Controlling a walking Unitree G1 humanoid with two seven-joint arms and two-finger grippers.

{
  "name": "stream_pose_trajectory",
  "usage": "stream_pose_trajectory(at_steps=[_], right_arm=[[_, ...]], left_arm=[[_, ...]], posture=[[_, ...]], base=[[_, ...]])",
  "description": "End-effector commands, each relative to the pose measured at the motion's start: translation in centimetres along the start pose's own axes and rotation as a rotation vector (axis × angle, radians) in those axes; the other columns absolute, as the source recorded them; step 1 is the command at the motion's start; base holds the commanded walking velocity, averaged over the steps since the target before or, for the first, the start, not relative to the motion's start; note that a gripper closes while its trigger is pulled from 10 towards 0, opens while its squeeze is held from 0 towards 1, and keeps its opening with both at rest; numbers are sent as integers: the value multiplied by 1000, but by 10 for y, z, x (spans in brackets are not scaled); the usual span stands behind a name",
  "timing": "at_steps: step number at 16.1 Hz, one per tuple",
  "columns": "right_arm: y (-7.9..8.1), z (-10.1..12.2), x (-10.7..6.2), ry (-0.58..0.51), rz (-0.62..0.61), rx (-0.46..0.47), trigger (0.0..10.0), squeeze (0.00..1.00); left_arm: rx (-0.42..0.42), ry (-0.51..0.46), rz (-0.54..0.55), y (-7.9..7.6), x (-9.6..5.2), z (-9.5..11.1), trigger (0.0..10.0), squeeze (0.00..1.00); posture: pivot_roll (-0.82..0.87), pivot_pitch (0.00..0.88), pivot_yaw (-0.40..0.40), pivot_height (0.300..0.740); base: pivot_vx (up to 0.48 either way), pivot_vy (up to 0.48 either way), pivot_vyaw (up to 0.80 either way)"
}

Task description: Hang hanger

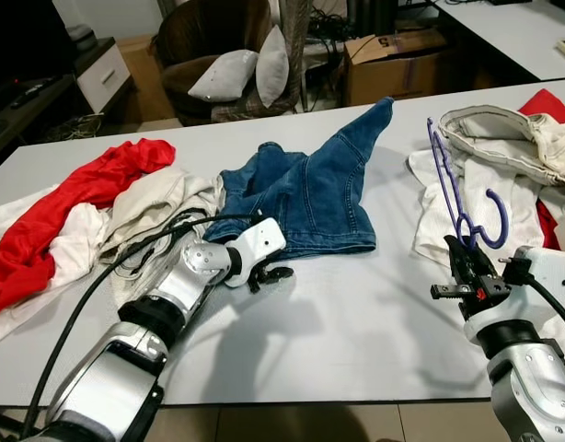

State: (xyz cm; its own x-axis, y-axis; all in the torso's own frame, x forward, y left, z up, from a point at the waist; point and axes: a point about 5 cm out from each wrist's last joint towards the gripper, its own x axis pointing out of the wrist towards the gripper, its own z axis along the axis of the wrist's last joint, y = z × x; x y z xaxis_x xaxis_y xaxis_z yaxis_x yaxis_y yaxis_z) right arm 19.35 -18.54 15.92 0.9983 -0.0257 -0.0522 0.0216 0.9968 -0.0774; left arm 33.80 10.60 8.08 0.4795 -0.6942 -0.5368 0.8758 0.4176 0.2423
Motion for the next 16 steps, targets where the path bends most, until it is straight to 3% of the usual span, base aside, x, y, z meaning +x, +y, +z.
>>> stream_pose_trajectory(at_steps=[1, 5, 8, 12, 13, 16], right_arm=[[2, -14, 0, 80, 8, 18, 10000, 0], [4, -13, 4, 79, 20, 13, 10000, 0], [5, -13, 5, 77, 23, 11, 10000, 0], [1, -11, 5, 67, 6, 7, 10000, 0], [-1, -9, 6, 60, 3, 6, 10000, 0], [-3, -8, 8, 48, -9, 8, 10000, 0]], left_arm=[[-15, 29, 14, 4, -3, -6, 0, 0], [-52, 16, 53, 8, -2, -6, 0, 0], [-98, 11, -6, -4, 4, -11, 0, 0], [-215, -45, -169, -30, 16, -11, 0, 0], [-240, -59, -284, -44, 17, -11, 0, 0], [-243, -134, -354, -50, 14, -4, 0, 0]], posture=[[-148, 0, 202, 740], [-142, 0, 195, 740], [-145, 0, 195, 740], [-153, 0, 191, 740], [-154, 0, 190, 740], [-150, 0, 190, 740]], base=[[0, 0, 0], [0, 0, 0], [0, 0, 0], [0, 0, 0], [0, 0, 0], [0, 0, 0]])
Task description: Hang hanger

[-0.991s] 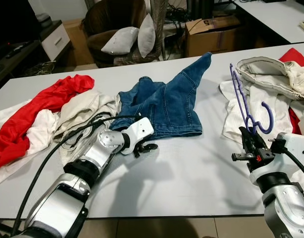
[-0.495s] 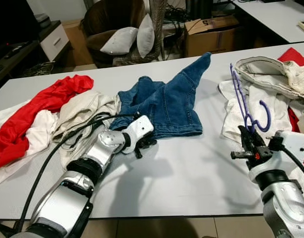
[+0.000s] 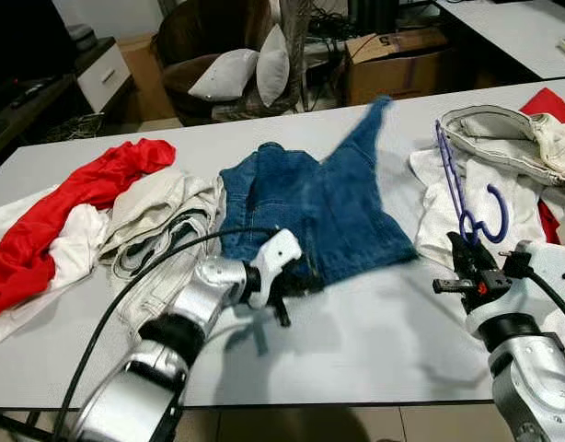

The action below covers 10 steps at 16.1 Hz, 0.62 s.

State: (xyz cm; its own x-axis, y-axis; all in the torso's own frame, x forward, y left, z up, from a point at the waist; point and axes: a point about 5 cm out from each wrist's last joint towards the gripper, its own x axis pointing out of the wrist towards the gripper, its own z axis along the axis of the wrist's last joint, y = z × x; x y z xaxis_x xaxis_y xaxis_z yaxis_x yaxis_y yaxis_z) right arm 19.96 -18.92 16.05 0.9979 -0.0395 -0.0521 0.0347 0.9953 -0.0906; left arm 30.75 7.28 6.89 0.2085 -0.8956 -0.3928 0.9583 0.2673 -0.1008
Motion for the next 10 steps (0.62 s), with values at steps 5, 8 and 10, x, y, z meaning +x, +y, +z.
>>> stream_pose_trajectory(at_steps=[5, 8, 10], right_arm=[[2, -9, 0, 37, -11, 37, 10000, 0], [0, -8, -1, 23, -23, 40, 10000, 0], [1, -7, -5, 10, -3, 67, 10000, 0]], left_arm=[[64, -90, 87, 11, -20, 22, 0, 0], [149, -167, 148, 21, -32, 50, 0, 0], [183, -213, 196, 28, -38, 68, 0, 0]], posture=[[-142, 0, 198, 740], [-142, 0, 206, 740], [-141, 0, 211, 740]], base=[[0, 0, 0], [0, 0, 0], [0, 0, 0]])
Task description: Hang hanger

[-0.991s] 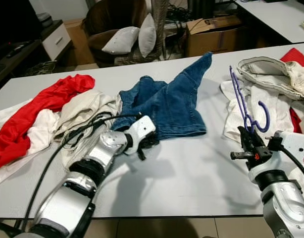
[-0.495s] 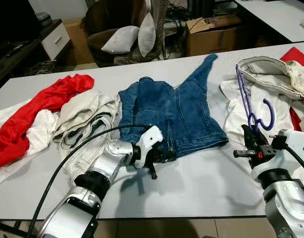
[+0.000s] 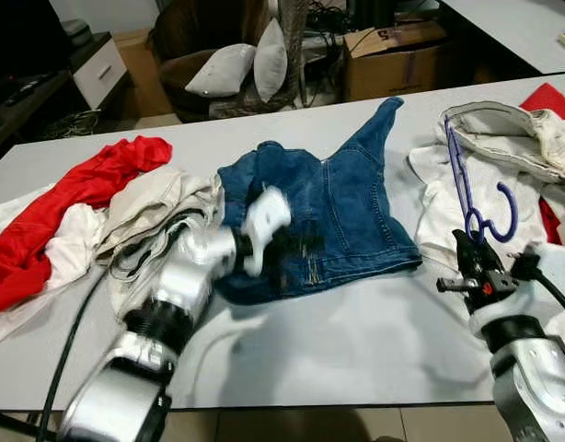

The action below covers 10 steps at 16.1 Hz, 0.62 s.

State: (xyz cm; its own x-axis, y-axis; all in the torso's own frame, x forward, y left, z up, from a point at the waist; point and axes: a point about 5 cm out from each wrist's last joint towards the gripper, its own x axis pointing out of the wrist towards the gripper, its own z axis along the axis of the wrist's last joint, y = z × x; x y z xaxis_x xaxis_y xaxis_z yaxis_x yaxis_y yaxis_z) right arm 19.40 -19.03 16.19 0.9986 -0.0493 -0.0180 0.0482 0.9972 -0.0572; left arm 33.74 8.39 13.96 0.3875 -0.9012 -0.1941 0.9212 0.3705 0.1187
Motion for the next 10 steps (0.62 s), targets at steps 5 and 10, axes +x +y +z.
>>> stream_pose_trajectory(at_steps=[5, 10], right_arm=[[-1, -9, -6, 35, 17, 31, 10000, 0], [4, -9, -6, 31, 31, 40, 10000, 0]], left_arm=[[27, 190, 50, 0, -6, -28, 10000, 1000], [-53, 218, 131, -7, 0, -41, 10000, 1000]], posture=[[-144, 0, 235, 740], [-146, 0, 241, 740]], base=[[0, 0, 0], [0, 0, 0]])
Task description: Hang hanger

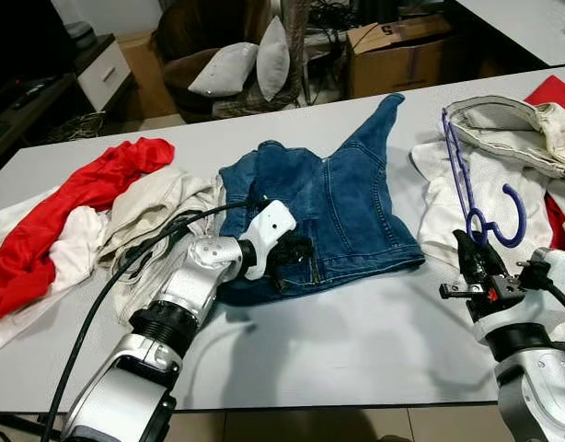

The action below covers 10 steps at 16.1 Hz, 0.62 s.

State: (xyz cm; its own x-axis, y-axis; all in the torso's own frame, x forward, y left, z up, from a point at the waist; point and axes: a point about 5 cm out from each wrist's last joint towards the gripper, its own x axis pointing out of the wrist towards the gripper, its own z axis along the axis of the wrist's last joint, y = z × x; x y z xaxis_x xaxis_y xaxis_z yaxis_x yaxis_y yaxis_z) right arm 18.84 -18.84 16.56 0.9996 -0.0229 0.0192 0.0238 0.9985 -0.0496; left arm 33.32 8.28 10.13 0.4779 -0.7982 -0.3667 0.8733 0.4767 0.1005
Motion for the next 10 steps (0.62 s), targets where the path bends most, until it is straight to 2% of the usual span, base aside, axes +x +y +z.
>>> stream_pose_trajectory(at_steps=[1, 5, 10], right_arm=[[3, -13, -1, 70, 5, 34, 10000, 0], [4, -14, -2, 73, 3, 39, 10000, 0], [6, -14, -1, 76, 15, 39, 10000, 0]], left_arm=[[-10, 32, 29, 2, -5, -6, 10000, 1000], [-26, 39, 39, 0, -6, -7, 10000, 1000], [-104, 26, 14, -9, -10, -8, 10000, 1000]], posture=[[-146, 0, 243, 740], [-144, 0, 245, 740], [-141, 0, 240, 740]], base=[[0, 0, 0], [0, 0, 0], [0, 0, 0]])
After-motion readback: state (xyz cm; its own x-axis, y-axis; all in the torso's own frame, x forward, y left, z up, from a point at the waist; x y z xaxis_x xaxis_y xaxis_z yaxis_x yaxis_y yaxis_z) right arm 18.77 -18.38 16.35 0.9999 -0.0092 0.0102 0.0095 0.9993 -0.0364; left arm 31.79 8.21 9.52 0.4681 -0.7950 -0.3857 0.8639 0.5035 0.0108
